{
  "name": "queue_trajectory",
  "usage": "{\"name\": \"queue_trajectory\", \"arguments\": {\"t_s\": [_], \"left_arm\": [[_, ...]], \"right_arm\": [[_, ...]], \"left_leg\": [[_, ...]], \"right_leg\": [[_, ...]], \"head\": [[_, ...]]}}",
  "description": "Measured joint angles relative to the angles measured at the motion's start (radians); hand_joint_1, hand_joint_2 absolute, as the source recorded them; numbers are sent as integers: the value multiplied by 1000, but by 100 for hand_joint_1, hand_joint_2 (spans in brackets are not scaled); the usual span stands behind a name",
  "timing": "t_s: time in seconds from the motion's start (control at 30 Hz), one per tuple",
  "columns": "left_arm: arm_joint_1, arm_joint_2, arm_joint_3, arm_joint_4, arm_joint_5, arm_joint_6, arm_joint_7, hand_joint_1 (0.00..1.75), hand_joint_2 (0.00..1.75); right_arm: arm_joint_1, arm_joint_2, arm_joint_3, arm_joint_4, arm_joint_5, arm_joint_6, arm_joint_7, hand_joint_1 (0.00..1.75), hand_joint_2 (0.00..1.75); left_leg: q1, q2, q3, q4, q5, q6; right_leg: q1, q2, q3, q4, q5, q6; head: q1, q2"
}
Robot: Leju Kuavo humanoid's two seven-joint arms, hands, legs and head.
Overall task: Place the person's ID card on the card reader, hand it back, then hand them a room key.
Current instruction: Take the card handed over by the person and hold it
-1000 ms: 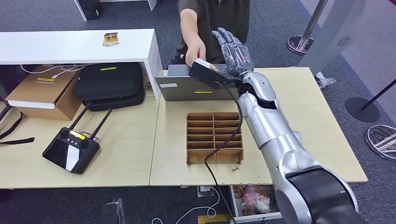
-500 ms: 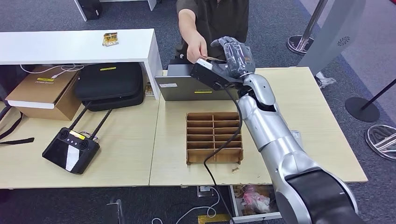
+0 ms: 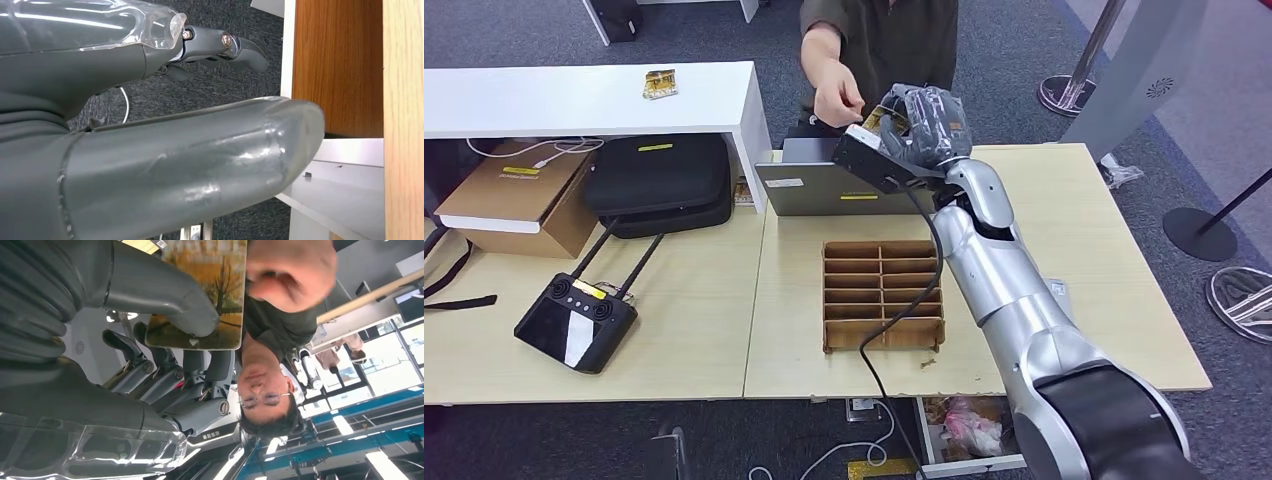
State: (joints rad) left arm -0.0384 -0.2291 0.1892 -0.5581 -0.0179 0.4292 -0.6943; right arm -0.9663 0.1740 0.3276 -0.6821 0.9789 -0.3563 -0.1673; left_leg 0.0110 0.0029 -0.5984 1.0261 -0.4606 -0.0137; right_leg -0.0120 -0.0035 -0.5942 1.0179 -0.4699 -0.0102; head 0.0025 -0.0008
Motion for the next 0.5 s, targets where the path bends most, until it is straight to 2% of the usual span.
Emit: {"name": "queue_trajectory", "arguments": {"t_s": [0.5], "left_arm": [[0,1,0,0,0,0,0,0,0]], "right_arm": [[2,-2,1,0,-9,3,2,175,175]], "left_leg": [[0,0,0,0,0,0]], "right_leg": [[0,0,0,0,0,0]], "head": [[0,0]]}}
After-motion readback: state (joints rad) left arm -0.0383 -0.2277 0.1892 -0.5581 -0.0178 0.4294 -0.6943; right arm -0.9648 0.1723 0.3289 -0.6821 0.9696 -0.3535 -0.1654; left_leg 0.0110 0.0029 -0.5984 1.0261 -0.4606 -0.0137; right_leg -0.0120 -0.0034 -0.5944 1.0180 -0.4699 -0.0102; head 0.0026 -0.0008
